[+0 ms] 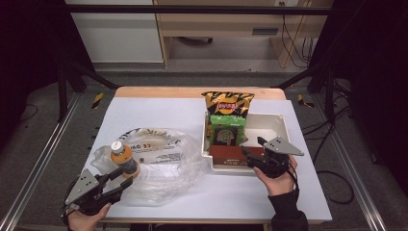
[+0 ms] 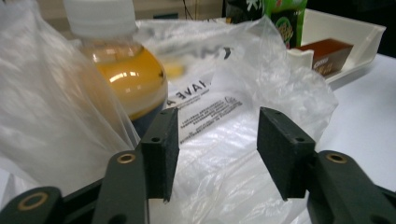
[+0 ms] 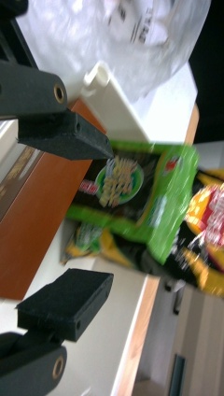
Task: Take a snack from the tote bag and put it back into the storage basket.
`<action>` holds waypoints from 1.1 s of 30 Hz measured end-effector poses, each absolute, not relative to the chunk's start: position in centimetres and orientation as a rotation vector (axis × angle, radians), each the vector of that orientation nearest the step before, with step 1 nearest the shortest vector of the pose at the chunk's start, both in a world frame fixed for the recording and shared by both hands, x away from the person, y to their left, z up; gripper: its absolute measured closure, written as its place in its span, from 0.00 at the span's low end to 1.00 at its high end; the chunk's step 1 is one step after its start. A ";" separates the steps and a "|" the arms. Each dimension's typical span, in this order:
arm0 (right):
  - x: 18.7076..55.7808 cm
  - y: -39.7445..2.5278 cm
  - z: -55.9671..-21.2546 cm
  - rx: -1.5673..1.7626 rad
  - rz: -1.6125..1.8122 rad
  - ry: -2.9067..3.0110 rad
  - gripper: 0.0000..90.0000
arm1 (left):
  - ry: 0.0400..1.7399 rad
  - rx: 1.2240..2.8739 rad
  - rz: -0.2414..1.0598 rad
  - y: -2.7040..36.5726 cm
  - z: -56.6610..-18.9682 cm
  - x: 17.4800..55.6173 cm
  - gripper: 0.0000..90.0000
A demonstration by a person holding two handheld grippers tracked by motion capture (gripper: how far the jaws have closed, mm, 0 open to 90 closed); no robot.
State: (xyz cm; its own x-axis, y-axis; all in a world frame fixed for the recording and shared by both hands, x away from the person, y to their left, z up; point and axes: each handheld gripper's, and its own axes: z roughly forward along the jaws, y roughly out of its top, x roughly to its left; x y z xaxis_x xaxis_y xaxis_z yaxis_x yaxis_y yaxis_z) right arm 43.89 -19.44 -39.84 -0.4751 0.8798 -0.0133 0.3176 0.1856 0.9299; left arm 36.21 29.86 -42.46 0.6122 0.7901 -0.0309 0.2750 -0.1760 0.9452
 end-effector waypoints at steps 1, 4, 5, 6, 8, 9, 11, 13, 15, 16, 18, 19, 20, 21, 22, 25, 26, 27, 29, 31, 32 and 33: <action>43.9 -19.2 -39.7 1.112 1.291 1.902 0.35 | 0.875 1.731 0.585 29.9 -42.2 36.2 0.51; 43.7 -18.2 -39.2 1.091 1.325 1.913 0.32 | 0.870 1.725 0.598 29.9 -41.6 36.3 0.43; 43.7 -17.9 -39.1 1.083 1.331 1.920 0.31 | 0.867 1.718 0.600 29.9 -41.4 36.3 0.42; 43.6 -17.6 -38.9 1.072 1.337 1.925 0.30 | 0.869 1.714 0.602 29.9 -41.2 36.3 0.41; 43.6 -17.0 -38.7 1.052 1.357 1.935 0.30 | 0.868 1.700 0.616 30.2 -40.8 36.3 0.38; 43.6 -16.6 -38.6 1.047 1.360 1.942 0.29 | 0.872 1.692 0.617 30.3 -40.6 36.3 0.37; 43.6 -16.1 -38.4 1.031 1.376 1.946 0.29 | 0.874 1.675 0.628 30.6 -40.1 36.3 0.35; 43.5 -15.5 -38.3 1.025 1.386 1.953 0.29 | 0.877 1.665 0.638 30.9 -39.6 36.3 0.33; 43.6 -15.0 -38.2 1.011 1.397 1.959 0.29 | 0.878 1.649 0.643 31.1 -39.2 36.3 0.32; 43.6 -14.7 -38.1 1.013 1.402 1.962 0.29 | 0.882 1.644 0.647 31.2 -39.0 36.4 0.32; 43.7 -14.2 -38.1 1.003 1.408 1.969 0.29 | 0.887 1.646 0.659 31.4 -38.6 36.7 0.31; 43.8 -14.0 -38.1 1.003 1.408 1.972 0.29 | 0.892 1.639 0.662 31.4 -38.4 36.8 0.31; 43.8 -13.7 -38.0 0.996 1.415 1.975 0.29 | 0.894 1.634 0.661 31.5 -38.2 37.0 0.30; 43.8 -13.4 -38.0 0.992 1.420 1.977 0.29 | 0.895 1.633 0.662 31.5 -38.0 37.2 0.30; 43.8 -13.1 -37.9 0.986 1.424 1.981 0.29 | 0.901 1.634 0.668 31.6 -37.7 37.4 0.29; 43.7 -12.1 -37.8 0.966 1.426 1.999 0.29 | 0.917 1.612 0.643 31.9 -37.1 38.3 0.28; 43.7 -11.8 -37.8 0.957 1.430 2.002 0.29 | 0.921 1.607 0.646 32.0 -36.9 38.5 0.28; 43.7 -11.6 -37.7 0.952 1.429 2.008 0.29 | 0.924 1.601 0.645 32.1 -36.7 38.8 0.28; 43.8 -11.1 -37.6 0.940 1.440 2.013 0.29 | 0.932 1.590 0.645 32.3 -36.3 39.2 0.28; 43.8 -10.6 -37.6 0.934 1.447 2.015 0.29 | 0.938 1.584 0.645 32.5 -36.0 39.6 0.27; 43.8 -10.4 -37.6 0.929 1.452 2.019 0.29 | 0.942 1.578 0.648 32.6 -35.9 39.7 0.27; 43.8 -10.1 -37.6 0.924 1.458 2.022 0.29 | 0.942 1.575 0.649 32.7 -35.8 39.9 0.26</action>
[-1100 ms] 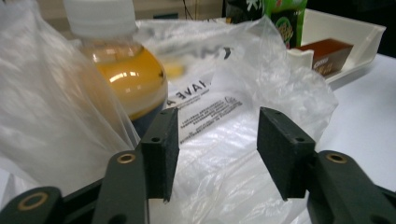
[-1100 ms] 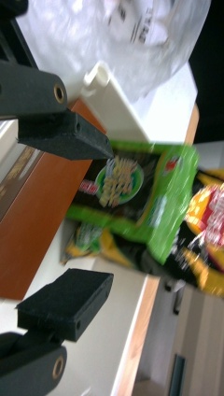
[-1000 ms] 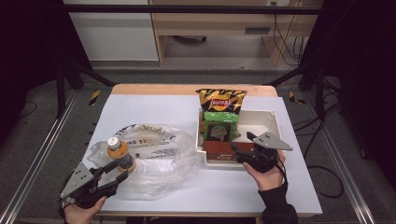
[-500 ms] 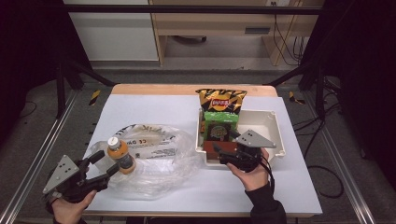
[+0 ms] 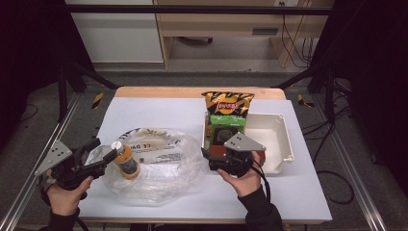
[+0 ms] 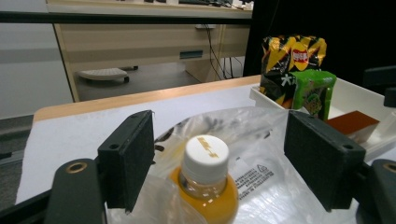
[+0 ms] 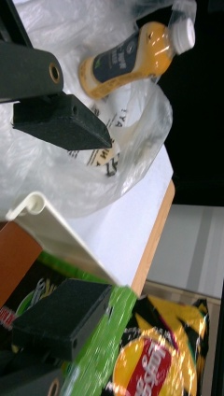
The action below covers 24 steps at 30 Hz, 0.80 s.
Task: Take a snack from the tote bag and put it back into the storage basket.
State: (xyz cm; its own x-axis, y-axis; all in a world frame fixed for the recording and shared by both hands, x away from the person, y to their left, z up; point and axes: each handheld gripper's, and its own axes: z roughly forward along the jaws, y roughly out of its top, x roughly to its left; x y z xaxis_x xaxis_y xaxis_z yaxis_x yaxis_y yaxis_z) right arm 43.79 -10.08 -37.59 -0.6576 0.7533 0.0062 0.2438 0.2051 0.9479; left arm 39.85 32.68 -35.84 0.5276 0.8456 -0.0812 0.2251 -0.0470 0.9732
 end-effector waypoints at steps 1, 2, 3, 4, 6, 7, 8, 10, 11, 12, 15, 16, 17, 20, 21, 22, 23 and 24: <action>43.8 -9.8 -37.6 0.923 1.465 2.026 0.29 | 0.945 1.571 0.651 32.8 -35.7 40.0 0.26; 43.8 -9.5 -37.6 0.912 1.468 2.031 0.29 | 0.948 1.566 0.655 32.9 -35.7 40.2 0.26; 43.8 -9.1 -37.6 0.907 1.472 2.037 0.29 | 0.951 1.559 0.658 33.0 -35.6 40.4 0.26; 43.8 -8.8 -37.6 0.902 1.476 2.040 0.29 | 0.954 1.553 0.659 33.1 -35.5 40.6 0.26; 43.7 -8.1 -37.7 0.888 1.494 2.044 0.29 | 0.961 1.551 0.663 33.3 -35.4 41.0 0.25; 43.7 -7.8 -37.6 0.879 1.501 2.046 0.29 | 0.964 1.547 0.666 33.4 -35.3 41.3 0.25; 43.7 -7.4 -37.6 0.875 1.513 2.047 0.29 | 0.966 1.548 0.666 33.5 -35.3 41.5 0.25; 43.6 -6.5 -37.7 0.855 1.531 2.058 0.30 | 0.977 1.543 0.670 33.6 -35.2 41.9 0.25; 43.6 -6.2 -37.7 0.850 1.536 2.060 0.31 | 0.982 1.538 0.671 33.7 -35.2 42.1 0.25; 43.6 -5.7 -37.7 0.843 1.542 2.065 0.31 | 0.983 1.536 0.674 33.7 -35.1 42.3 0.25; 43.6 -4.4 -37.9 0.825 1.561 2.083 0.33 | 0.987 1.544 0.691 33.7 -35.2 42.8 0.26; 43.6 -3.9 -37.9 0.811 1.563 2.089 0.34 | 0.989 1.541 0.690 33.7 -35.2 42.9 0.26; 43.6 -3.5 -38.0 0.806 1.565 2.094 0.34 | 0.989 1.538 0.685 33.6 -35.3 43.0 0.26; 43.8 -2.1 -38.3 0.789 1.578 2.110 0.36 | 0.993 1.554 0.693 33.5 -35.5 43.2 0.26; 43.8 -1.6 -38.3 0.787 1.583 2.114 0.36 | 0.992 1.555 0.693 33.5 -35.6 43.2 0.27; 43.9 -1.2 -38.4 0.781 1.596 2.117 0.36 | 0.994 1.555 0.691 33.5 -35.6 43.3 0.27; 43.9 -0.7 -38.5 0.776 1.601 2.124 0.36 | 0.995 1.554 0.691 33.6 -35.7 43.3 0.27; 44.0 -0.2 -38.7 0.774 1.606 2.128 0.36 | 0.997 1.553 0.694 33.6 -35.7 43.3 0.27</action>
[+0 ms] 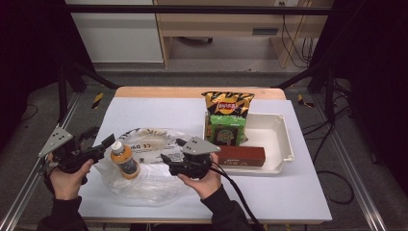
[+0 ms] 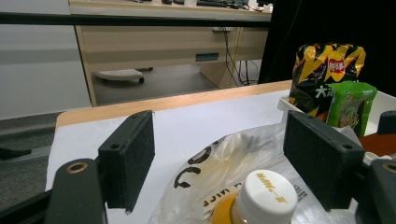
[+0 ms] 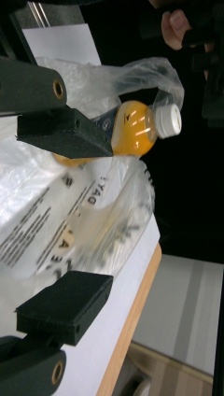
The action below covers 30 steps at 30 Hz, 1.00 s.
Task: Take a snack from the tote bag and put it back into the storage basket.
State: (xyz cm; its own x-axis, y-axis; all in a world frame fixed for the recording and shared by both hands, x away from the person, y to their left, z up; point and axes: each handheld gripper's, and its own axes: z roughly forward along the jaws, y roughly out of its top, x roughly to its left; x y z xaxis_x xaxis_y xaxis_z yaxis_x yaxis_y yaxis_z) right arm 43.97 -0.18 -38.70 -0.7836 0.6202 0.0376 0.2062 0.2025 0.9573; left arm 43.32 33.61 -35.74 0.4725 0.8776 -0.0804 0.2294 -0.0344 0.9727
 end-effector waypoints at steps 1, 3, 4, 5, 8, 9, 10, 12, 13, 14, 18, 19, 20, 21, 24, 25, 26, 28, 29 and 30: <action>44.0 0.3 -38.9 0.768 1.609 2.133 0.36 | 1.000 1.553 0.699 33.7 -35.8 43.4 0.27; 44.1 1.3 -39.3 0.763 1.621 2.143 0.37 | 1.001 1.545 0.698 33.8 -35.7 43.4 0.27; 44.2 1.8 -39.5 0.759 1.625 2.150 0.37 | 1.002 1.544 0.700 33.9 -35.7 43.4 0.27; 44.3 2.3 -39.7 0.759 1.626 2.158 0.37 | 1.004 1.537 0.700 34.0 -35.7 43.4 0.27; 44.4 3.6 -40.3 0.747 1.624 2.178 0.37 | 1.005 1.532 0.714 34.3 -35.5 43.4 0.27; 44.5 4.1 -40.5 0.744 1.624 2.187 0.37 | 1.006 1.531 0.717 34.4 -35.5 43.4 0.27; 44.6 4.4 -40.6 0.747 1.626 2.186 0.37 | 1.008 1.526 0.715 34.5 -35.5 43.4 0.28; 44.7 5.2 -40.9 0.745 1.640 2.196 0.37 | 1.011 1.525 0.716 34.6 -35.5 43.4 0.28; 44.7 5.6 -41.0 0.741 1.642 2.201 0.37 | 1.013 1.525 0.717 34.6 -35.6 43.4 0.28; 44.7 6.0 -41.1 0.734 1.641 2.207 0.37 | 1.012 1.526 0.716 34.6 -35.6 43.5 0.28; 44.9 7.3 -41.4 0.725 1.652 2.217 0.36 | 1.008 1.533 0.717 34.4 -35.6 43.5 0.28; 44.9 7.6 -41.5 0.727 1.651 2.220 0.36 | 1.007 1.535 0.717 34.4 -35.6 43.6 0.28; 44.9 7.8 -41.7 0.722 1.649 2.223 0.36 | 1.006 1.536 0.719 34.3 -35.6 43.6 0.28; 45.0 8.1 -41.8 0.723 1.650 2.219 0.35 | 1.005 1.536 0.719 34.3 -35.6 43.6 0.28; 45.1 8.6 -42.1 0.722 1.646 2.219 0.32 | 1.007 1.527 0.720 34.3 -35.5 43.6 0.28; 45.2 8.7 -42.2 0.719 1.647 2.220 0.32 | 1.008 1.525 0.721 34.3 -35.5 43.6 0.28; 45.2 8.9 -42.3 0.714 1.650 2.222 0.31 | 1.009 1.524 0.721 34.4 -35.5 43.6 0.28; 45.2 9.3 -42.4 0.717 1.650 2.224 0.30 | 1.009 1.522 0.721 34.4 -35.4 43.6 0.28; 45.2 9.5 -42.4 0.713 1.650 2.228 0.30 | 1.009 1.521 0.721 34.4 -35.4 43.5 0.28; 45.2 9.7 -42.4 0.706 1.648 2.233 0.30 | 1.009 1.520 0.721 34.4 -35.4 43.5 0.28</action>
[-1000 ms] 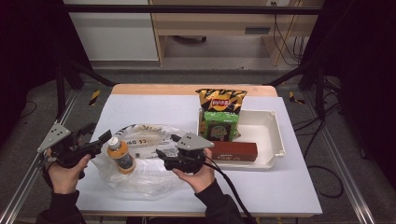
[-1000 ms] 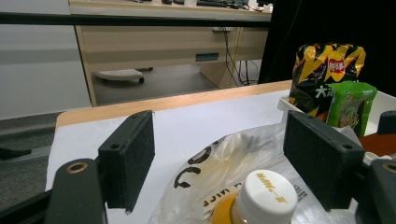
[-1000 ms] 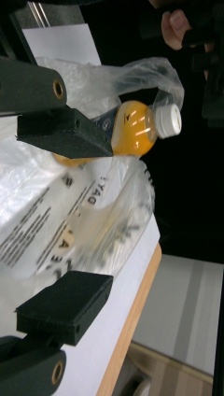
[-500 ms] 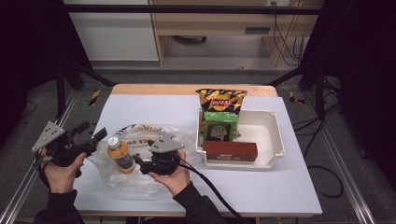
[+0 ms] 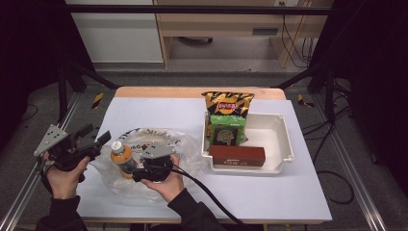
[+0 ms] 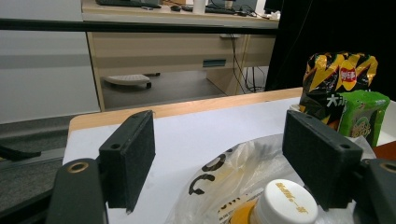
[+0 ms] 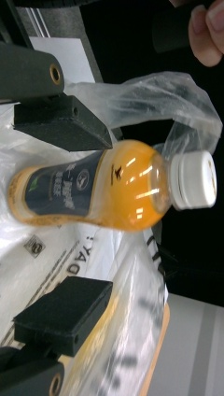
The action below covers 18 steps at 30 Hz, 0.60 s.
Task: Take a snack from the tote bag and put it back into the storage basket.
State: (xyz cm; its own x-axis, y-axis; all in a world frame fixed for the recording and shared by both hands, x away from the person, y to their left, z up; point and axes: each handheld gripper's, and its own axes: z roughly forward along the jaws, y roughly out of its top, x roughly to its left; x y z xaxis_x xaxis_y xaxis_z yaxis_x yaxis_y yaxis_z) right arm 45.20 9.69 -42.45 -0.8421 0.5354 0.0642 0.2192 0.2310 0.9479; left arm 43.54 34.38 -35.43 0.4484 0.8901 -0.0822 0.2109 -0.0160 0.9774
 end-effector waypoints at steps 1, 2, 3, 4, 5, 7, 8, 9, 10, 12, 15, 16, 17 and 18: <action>45.2 9.9 -42.5 0.704 1.640 2.233 0.30 | 1.009 1.520 0.721 34.4 -35.4 43.5 0.28; 45.2 10.2 -42.6 0.700 1.638 2.236 0.29 | 1.008 1.521 0.721 34.4 -35.4 43.5 0.28; 45.2 10.4 -42.6 0.699 1.639 2.239 0.29 | 1.009 1.520 0.720 34.4 -35.4 43.5 0.28; 45.3 10.6 -42.6 0.700 1.636 2.240 0.29 | 1.009 1.519 0.721 34.4 -35.4 43.5 0.28; 45.4 10.8 -42.7 0.704 1.631 2.238 0.29 | 1.010 1.519 0.721 34.5 -35.4 43.6 0.28; 45.5 11.3 -42.7 0.699 1.632 2.240 0.29 | 1.010 1.520 0.720 34.5 -35.4 43.6 0.28; 45.6 11.5 -42.8 0.698 1.627 2.237 0.30 | 1.009 1.520 0.720 34.5 -35.4 43.5 0.28; 45.6 11.8 -42.9 0.692 1.615 2.237 0.30 | 1.009 1.519 0.721 34.5 -35.4 43.5 0.28; 45.7 11.9 -42.9 0.692 1.622 2.238 0.30 | 1.009 1.516 0.720 34.5 -35.4 43.5 0.28; 45.7 12.3 -43.0 0.687 1.622 2.244 0.30 | 1.008 1.515 0.719 34.6 -35.4 43.5 0.28; 45.8 13.0 -43.2 0.685 1.614 2.251 0.29 | 1.008 1.512 0.717 34.6 -35.4 43.5 0.28; 45.9 13.2 -43.3 0.678 1.611 2.249 0.29 | 1.007 1.512 0.718 34.6 -35.4 43.5 0.28; 46.0 13.4 -43.4 0.678 1.610 2.248 0.29 | 1.006 1.512 0.717 34.6 -35.4 43.5 0.28; 46.1 13.7 -43.4 0.680 1.605 2.246 0.29 | 1.006 1.512 0.717 34.6 -35.4 43.5 0.28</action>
